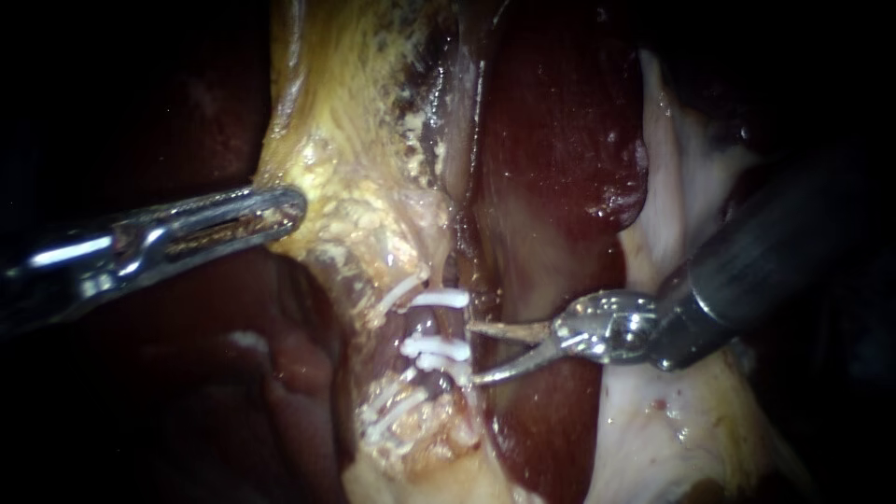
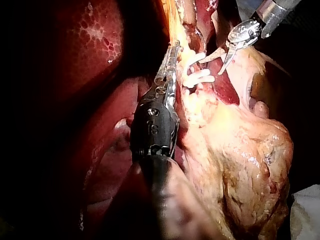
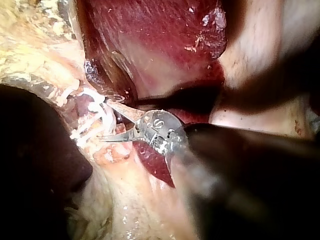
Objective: Go to the cutting position right tube
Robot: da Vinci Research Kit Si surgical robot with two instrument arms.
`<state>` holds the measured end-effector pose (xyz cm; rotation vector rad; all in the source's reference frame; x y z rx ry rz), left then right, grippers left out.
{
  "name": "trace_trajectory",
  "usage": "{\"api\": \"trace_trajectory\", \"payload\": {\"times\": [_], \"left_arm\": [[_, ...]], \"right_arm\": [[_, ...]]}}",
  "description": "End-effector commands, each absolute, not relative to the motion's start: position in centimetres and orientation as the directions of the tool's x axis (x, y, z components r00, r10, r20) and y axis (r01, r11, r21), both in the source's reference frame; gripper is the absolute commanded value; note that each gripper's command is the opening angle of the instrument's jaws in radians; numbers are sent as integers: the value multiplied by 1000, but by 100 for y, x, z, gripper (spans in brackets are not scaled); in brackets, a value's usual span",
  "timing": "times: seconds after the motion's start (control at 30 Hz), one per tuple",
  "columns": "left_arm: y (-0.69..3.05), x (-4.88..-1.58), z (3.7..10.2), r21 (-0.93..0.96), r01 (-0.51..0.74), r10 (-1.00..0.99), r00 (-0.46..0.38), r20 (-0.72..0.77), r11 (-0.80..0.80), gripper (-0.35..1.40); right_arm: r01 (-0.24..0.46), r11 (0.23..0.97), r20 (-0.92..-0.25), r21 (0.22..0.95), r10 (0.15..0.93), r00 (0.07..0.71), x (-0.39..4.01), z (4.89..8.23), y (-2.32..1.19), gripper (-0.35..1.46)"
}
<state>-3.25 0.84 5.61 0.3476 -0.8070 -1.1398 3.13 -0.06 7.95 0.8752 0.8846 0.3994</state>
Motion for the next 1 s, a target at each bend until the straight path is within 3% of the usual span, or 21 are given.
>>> {"api": "trace_trajectory", "payload": {"times": [0.03, 0.47, 0.7, 1.0], "left_arm": [[83, -325, 560, 625, 667, -902, 183, 390, 406, -35], [83, -326, 559, 625, 668, -902, 182, 390, 405, -35], [83, -326, 559, 625, 668, -902, 182, 390, 405, -35], [83, -326, 559, 625, 668, -902, 182, 390, 405, -35]], "right_arm": [[34, 597, -497, 801, 634, 592, 315, 796, -5, 121], [35, 587, -493, 809, 645, 584, 343, 805, 3, 118], [88, 560, -500, 824, 645, 578, 351, 804, 2, 98], [87, 540, -484, 837, 657, 579, 368, 809, 1, 81]]}}
